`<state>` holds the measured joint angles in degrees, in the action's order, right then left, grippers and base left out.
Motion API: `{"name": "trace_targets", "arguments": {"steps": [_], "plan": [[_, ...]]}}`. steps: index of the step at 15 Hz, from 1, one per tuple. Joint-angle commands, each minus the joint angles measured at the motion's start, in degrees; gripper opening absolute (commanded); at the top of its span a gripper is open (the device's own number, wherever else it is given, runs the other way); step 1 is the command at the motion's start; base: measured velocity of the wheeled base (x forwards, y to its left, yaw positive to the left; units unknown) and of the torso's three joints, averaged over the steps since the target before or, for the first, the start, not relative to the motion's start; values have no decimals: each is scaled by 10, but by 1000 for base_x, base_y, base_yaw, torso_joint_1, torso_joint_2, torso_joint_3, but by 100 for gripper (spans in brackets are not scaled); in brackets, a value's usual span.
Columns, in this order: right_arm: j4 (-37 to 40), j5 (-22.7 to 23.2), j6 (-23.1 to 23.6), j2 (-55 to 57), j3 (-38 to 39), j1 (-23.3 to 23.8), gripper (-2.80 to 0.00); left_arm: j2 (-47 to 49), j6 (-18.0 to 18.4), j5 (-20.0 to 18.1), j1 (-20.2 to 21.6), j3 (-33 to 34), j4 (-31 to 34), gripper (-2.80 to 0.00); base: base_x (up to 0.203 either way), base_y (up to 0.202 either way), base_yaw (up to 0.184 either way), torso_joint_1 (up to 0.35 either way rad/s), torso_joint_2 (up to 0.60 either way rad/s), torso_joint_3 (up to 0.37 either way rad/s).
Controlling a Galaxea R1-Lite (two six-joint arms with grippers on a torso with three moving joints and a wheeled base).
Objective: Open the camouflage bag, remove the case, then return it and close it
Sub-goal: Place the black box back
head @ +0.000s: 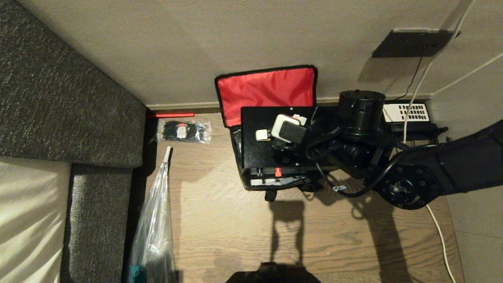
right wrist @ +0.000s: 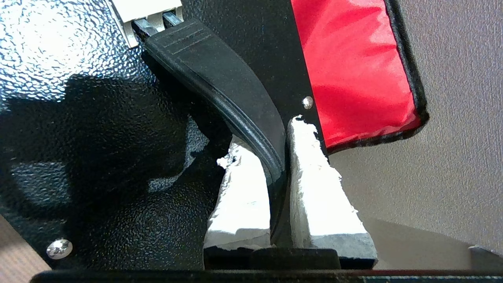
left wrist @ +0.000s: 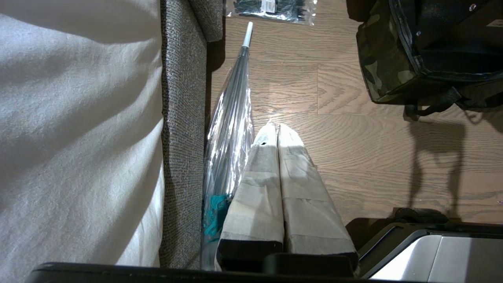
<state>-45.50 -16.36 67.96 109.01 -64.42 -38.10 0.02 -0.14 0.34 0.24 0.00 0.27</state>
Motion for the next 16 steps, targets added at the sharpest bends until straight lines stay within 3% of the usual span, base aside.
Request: {"name": "trace_targets", "arguments": {"steps": [1, 9, 16], "plan": [[-4, 3, 5, 11, 6, 8, -280, -1, 0, 0, 0, 2, 0, -280, 0, 0, 0, 0, 0, 0], [-9, 22, 13, 3, 13, 15, -280, -1, 0, 0, 0, 2, 0, -280, 0, 0, 0, 0, 0, 0], [21, 25, 37, -19, 11, -17, -280, -1, 0, 0, 0, 2, 0, -280, 0, 0, 0, 0, 0, 0]]}}
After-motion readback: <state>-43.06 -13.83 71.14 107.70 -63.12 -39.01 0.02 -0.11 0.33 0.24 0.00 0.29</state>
